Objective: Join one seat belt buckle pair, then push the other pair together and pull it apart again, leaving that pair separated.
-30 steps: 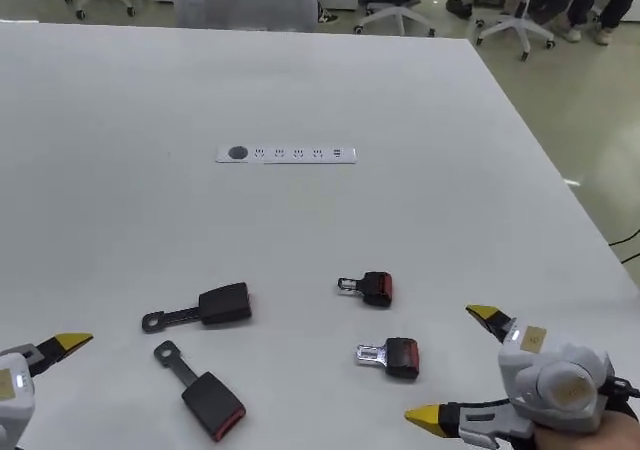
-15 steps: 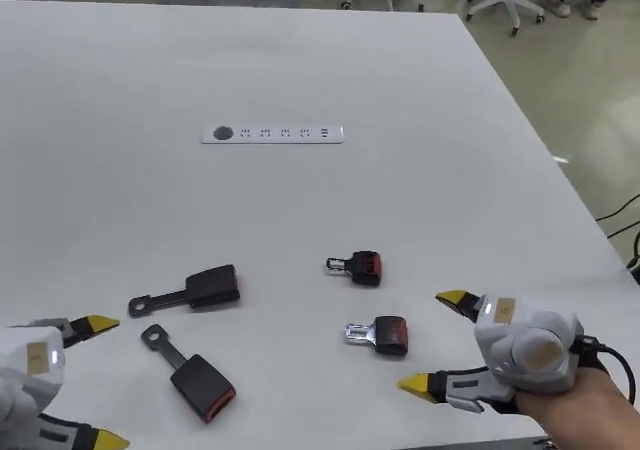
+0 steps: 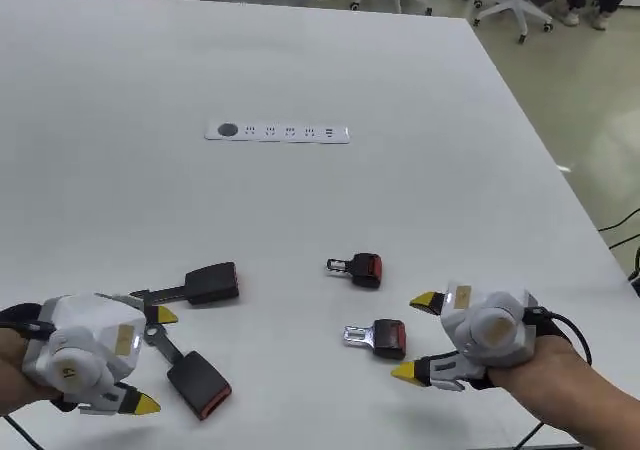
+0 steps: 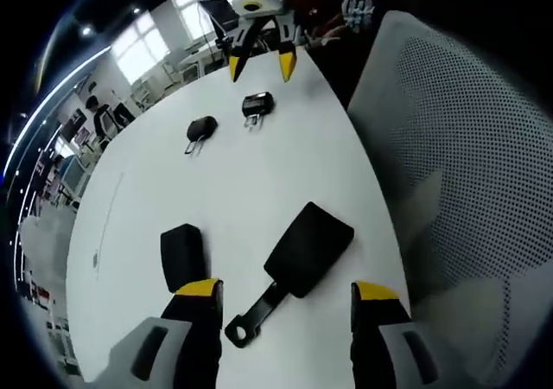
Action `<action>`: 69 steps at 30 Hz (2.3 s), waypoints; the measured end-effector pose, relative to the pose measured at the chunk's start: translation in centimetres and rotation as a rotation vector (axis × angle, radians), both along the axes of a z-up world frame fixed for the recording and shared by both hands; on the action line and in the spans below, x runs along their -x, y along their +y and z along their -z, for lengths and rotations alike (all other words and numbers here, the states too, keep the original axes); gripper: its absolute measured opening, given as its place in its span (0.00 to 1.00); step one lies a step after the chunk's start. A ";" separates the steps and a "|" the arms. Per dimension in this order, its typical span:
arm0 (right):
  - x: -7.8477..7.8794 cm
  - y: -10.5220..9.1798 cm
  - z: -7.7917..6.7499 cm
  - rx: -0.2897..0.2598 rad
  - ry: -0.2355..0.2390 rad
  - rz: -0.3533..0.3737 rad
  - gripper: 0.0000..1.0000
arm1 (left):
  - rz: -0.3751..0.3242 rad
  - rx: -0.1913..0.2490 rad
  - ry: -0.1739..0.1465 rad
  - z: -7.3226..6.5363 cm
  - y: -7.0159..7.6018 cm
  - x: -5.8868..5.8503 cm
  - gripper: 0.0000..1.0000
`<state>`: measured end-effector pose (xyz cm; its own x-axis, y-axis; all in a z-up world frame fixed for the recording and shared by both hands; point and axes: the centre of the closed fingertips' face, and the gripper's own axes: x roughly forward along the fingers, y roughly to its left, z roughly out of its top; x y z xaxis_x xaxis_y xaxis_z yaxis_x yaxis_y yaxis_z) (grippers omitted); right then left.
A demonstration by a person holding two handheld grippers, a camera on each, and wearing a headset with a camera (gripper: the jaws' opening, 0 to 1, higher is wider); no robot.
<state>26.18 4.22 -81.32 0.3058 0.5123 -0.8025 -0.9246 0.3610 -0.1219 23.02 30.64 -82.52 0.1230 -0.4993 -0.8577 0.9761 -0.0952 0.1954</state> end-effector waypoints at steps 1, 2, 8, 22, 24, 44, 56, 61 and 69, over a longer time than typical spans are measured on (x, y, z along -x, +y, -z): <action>-0.1 0.1 0.2 0.002 0.007 -0.009 0.58 | 0.019 -0.004 0.000 0.0 -0.3 0.1 0.59; -0.1 0.1 0.5 0.007 0.022 -0.017 0.57 | 0.035 -0.014 -0.003 0.2 -0.5 0.1 0.58; -1.1 0.0 1.8 0.044 0.023 -0.034 0.57 | 0.075 -0.013 0.000 0.6 -2.2 0.1 0.55; -1.4 0.8 4.0 0.063 0.089 -0.055 0.53 | 0.001 0.002 0.020 1.6 -2.4 -0.5 0.41; -1.4 1.0 4.1 0.062 0.093 -0.058 0.53 | -0.014 0.003 0.025 1.7 -2.5 -0.5 0.39; -1.2 0.5 5.1 0.079 0.129 -0.070 0.39 | -0.077 0.026 0.043 2.2 -2.7 -0.4 0.34; -1.2 0.5 5.2 0.062 0.129 -0.126 0.37 | -0.121 0.046 0.027 3.0 -2.6 -0.6 0.33; -1.2 0.6 5.2 0.047 0.120 -0.151 0.37 | -0.174 0.069 0.056 3.1 -2.5 -0.9 0.34; -1.3 0.7 5.2 0.050 0.120 -0.170 0.37 | -0.187 0.073 0.094 3.3 -2.5 -1.0 0.33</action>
